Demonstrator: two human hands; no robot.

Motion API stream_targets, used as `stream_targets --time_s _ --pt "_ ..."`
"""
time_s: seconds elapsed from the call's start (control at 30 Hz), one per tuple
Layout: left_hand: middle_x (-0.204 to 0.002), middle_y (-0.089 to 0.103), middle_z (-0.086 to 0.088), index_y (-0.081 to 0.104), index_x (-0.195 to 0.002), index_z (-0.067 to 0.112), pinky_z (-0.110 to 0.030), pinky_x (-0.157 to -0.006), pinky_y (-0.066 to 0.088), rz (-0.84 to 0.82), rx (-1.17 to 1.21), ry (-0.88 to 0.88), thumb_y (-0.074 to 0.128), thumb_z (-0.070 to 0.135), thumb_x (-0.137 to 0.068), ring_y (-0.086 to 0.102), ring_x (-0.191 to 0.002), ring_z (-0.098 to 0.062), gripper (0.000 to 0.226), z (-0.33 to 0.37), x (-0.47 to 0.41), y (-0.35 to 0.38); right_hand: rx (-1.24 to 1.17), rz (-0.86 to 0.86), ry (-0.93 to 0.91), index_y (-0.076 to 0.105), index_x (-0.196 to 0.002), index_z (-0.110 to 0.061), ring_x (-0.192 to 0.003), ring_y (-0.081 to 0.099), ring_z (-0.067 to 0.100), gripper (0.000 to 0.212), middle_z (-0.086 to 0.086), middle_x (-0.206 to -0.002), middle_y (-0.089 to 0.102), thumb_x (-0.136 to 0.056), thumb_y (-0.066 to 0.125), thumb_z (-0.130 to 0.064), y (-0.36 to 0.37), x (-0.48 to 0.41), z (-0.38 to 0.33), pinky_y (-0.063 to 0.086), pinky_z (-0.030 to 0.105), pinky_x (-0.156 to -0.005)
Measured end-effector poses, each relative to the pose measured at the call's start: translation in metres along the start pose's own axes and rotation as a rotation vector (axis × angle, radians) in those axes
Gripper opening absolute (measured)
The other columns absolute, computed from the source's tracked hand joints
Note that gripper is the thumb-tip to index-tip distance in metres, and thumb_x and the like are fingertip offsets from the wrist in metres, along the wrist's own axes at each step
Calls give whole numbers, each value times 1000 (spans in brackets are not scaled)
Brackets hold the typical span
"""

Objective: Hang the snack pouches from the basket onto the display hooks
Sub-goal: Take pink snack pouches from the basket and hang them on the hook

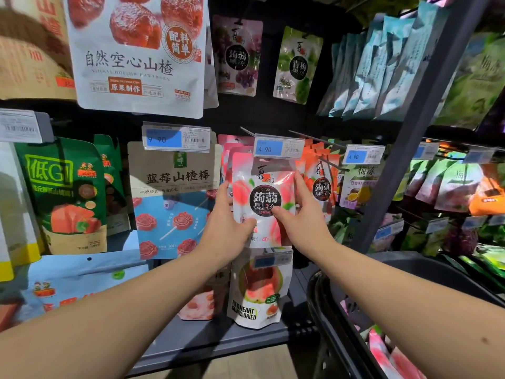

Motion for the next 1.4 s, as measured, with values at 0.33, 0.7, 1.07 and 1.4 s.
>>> stream_targets --time_s 0.33,0.7,1.07,1.4 --pt "-134 43 8 43 -140 29 -43 -106 43 68 -113 231 71 11 -86 44 -121 -5 63 9 -4 -2 -14 22 -31 15 -161 -42 -147 30 -2 94 -18 -164 28 -92 70 -10 3 -5 1 33 14 -111" --pt "-150 42 11 37 -153 25 -39 -114 39 38 -85 192 71 14 -88 42 -137 -8 74 0 -13 0 0 38 -4 13 -163 -34 -145 26 -5 92 -18 -164 26 -93 72 -19 5 -6 9 27 12 -111" --pt "-165 11 18 7 -161 31 -23 -120 21 -137 -181 250 78 9 -81 15 -150 0 110 -27 -29 15 254 -57 -172 27 -160 -32 -119 41 -10 91 -1 -127 47 -86 67 -1 19 0 49 25 -1 -101" --pt "-165 -4 11 2 -161 23 -45 -115 40 -16 -430 267 77 8 -79 21 -151 -22 112 -49 -79 28 297 34 -147 47 -148 -29 -99 51 14 73 4 -113 47 -84 59 5 40 -67 74 45 25 -99"
Point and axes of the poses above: each hand's wrist, its own x-axis away from the middle knuckle, its own y-axis out of the palm, z = x × y, the point moved 7 cm from there along -x, towards the middle knuckle
